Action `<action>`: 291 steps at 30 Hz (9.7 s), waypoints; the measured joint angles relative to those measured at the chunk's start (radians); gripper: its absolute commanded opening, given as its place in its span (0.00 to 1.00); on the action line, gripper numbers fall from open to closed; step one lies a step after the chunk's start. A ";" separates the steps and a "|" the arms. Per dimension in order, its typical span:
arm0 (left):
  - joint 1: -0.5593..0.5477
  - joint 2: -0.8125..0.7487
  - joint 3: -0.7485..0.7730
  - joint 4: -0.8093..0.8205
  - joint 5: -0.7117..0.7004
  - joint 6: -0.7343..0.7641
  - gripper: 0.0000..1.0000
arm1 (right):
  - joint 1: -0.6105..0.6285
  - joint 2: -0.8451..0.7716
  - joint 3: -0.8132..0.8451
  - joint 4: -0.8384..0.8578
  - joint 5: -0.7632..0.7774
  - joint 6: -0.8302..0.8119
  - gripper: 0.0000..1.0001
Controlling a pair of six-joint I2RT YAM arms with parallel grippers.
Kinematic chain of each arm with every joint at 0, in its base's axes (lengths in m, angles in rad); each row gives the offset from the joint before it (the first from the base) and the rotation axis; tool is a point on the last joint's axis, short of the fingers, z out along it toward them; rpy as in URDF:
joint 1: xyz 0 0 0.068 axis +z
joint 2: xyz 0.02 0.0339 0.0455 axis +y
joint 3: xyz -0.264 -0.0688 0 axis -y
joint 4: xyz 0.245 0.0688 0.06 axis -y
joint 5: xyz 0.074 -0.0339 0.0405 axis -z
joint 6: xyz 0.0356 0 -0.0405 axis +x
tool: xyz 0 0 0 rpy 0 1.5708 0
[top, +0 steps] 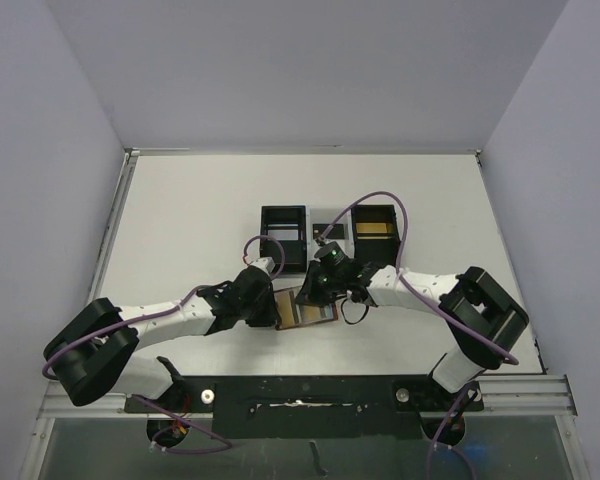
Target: Take the credit cards out of the card holder
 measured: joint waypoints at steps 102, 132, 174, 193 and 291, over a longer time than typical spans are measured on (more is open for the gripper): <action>-0.002 0.002 0.016 -0.036 0.011 0.039 0.00 | -0.117 -0.149 -0.316 0.217 -0.142 0.142 0.05; -0.004 -0.052 0.123 -0.054 0.174 0.066 0.25 | -0.121 -0.088 -0.293 0.253 -0.155 0.214 0.04; -0.029 0.147 0.168 -0.083 0.035 0.083 0.02 | -0.082 -0.077 -0.402 0.516 -0.161 0.237 0.22; -0.029 0.145 0.167 -0.084 0.029 0.083 0.02 | -0.073 -0.193 -0.428 0.454 -0.114 0.224 0.00; 0.418 -0.399 0.170 -0.360 -0.192 0.403 0.75 | -0.507 -0.351 -0.030 -0.097 0.061 -1.736 0.00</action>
